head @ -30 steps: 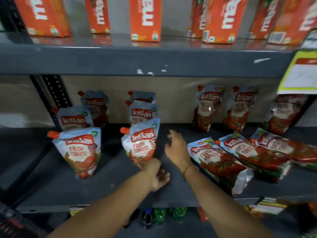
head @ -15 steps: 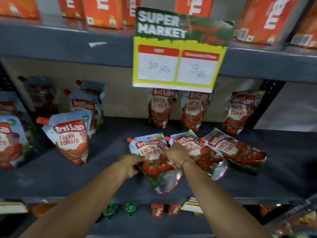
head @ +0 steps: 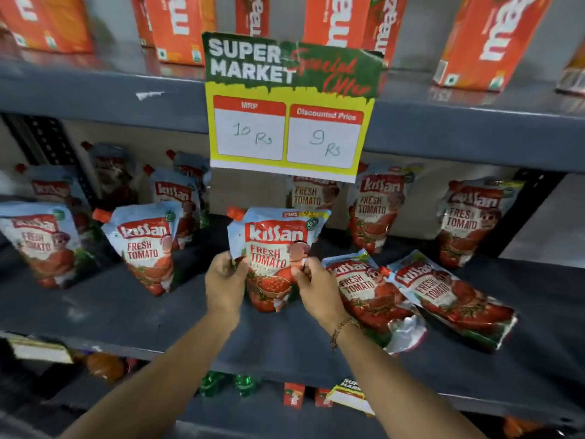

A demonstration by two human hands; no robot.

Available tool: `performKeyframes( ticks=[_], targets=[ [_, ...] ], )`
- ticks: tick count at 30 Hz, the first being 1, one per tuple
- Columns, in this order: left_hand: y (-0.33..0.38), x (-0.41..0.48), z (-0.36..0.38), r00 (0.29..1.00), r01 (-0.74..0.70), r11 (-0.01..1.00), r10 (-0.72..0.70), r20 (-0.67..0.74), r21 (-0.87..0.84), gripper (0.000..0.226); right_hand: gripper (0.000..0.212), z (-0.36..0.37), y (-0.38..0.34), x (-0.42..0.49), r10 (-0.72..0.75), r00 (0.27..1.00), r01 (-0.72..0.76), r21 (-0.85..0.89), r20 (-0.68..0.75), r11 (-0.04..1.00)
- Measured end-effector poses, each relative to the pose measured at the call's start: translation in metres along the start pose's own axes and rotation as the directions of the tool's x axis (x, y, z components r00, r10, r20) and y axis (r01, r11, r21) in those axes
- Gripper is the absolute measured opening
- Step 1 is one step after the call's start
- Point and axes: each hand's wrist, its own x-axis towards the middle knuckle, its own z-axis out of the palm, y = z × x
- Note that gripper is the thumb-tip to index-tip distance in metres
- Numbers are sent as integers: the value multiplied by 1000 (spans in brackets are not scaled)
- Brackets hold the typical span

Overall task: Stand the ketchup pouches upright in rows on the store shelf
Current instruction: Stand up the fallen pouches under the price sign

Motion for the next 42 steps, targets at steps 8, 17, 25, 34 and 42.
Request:
performKeyframes(
  ticks=[8, 17, 25, 34, 42],
  targets=[
    [-13, -43, 77, 797, 600, 779, -603, 48, -179, 45, 35, -58, 38, 13, 179, 982, -184, -511, -60, 840],
    [-17, -74, 142, 604, 683, 711, -678, 419, 167, 39, 33, -103, 78, 10, 496, 868, -456, -397, -2, 796],
    [-6, -66, 155, 921, 277, 960, -273, 277, 25, 28, 18, -129, 73, 8, 180, 962, -206, -111, -205, 972],
    [-25, -82, 151, 1000, 21, 1000, -21, 4, 15, 18, 19, -113, 106, -10, 14, 998, -9, 78, -67, 997],
    [-33, -135, 222, 708, 706, 682, -687, 162, -192, 45, 42, -185, 160, 23, 200, 977, -212, -504, -78, 837]
  ],
)
